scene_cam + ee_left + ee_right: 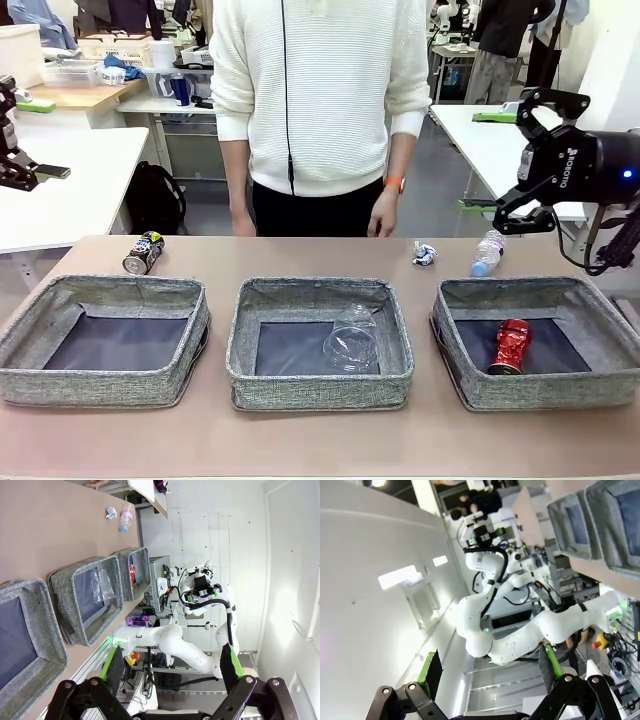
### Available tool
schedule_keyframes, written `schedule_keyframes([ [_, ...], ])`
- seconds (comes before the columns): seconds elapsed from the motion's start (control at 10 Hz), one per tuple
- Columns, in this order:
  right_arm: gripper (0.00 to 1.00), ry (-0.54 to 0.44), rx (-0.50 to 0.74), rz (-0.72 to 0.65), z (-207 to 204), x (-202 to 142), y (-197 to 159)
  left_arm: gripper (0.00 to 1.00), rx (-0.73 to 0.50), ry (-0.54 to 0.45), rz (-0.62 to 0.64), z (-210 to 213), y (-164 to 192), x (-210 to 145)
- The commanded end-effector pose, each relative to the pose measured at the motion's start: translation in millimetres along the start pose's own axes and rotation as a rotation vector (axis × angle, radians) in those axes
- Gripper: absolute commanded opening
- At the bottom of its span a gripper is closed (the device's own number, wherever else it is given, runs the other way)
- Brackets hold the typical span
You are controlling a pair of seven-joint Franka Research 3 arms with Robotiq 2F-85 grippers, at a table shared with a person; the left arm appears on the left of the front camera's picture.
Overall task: Sort the waste into the appropriate baskets.
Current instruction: Pick up the waste item pointed out by the person.
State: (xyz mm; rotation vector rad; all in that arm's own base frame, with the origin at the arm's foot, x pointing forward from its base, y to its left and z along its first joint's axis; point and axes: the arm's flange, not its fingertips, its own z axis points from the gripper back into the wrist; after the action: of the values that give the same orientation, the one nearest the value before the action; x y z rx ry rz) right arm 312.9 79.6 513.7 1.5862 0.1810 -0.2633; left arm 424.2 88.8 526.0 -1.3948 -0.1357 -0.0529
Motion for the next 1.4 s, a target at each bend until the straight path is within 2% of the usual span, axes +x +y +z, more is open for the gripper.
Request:
schedule_keyframes([
  [0.0, 1.0, 0.002, 0.023, -0.004, -2.7, -1.1, 1.1, 1.0, -0.001, 0.009, -0.014, 0.8, -1.2, -2.2],
  [0.7, 1.0, 0.0, 0.0, 0.0, 0.1, 0.0, 0.0, 1.0, -0.001, 0.009, -0.014, 0.8, -1.2, -2.2],
  [0.8, 1.0, -0.065, -0.11, 0.13, -1.7, -2.9, 0.4, 1.0, -0.001, 0.009, -0.014, 0.8, -1.2, -2.2],
  [0.9, 1.0, -0.299, -0.616, 0.372, -11.3, -7.8, 1.7, 1.0, -0.001, 0.009, -0.014, 0.8, -1.2, -2.2],
  [1.0, 1.0, -0.319, -0.865, 0.662, -21.2, -20.1, 5.4, 1.0, -0.001, 0.009, -0.014, 0.8, -1.2, -2.2],
  [1.1, 1.0, -0.555, -1.229, 0.842, -22.7, -24.0, 7.8, 1.0, -0.001, 0.009, -0.014, 0.8, -1.2, -2.2],
  [1.2, 1.0, -0.636, -1.399, 1.032, -22.3, -28.1, 11.8, 1.0, -0.001, 0.009, -0.014, 0.8, -1.2, -2.2],
  [1.3, 1.0, -0.793, -1.577, 1.105, -17.7, -26.0, 13.3, 1.0, -0.001, 0.009, -0.014, 0.8, -1.2, -2.2],
])
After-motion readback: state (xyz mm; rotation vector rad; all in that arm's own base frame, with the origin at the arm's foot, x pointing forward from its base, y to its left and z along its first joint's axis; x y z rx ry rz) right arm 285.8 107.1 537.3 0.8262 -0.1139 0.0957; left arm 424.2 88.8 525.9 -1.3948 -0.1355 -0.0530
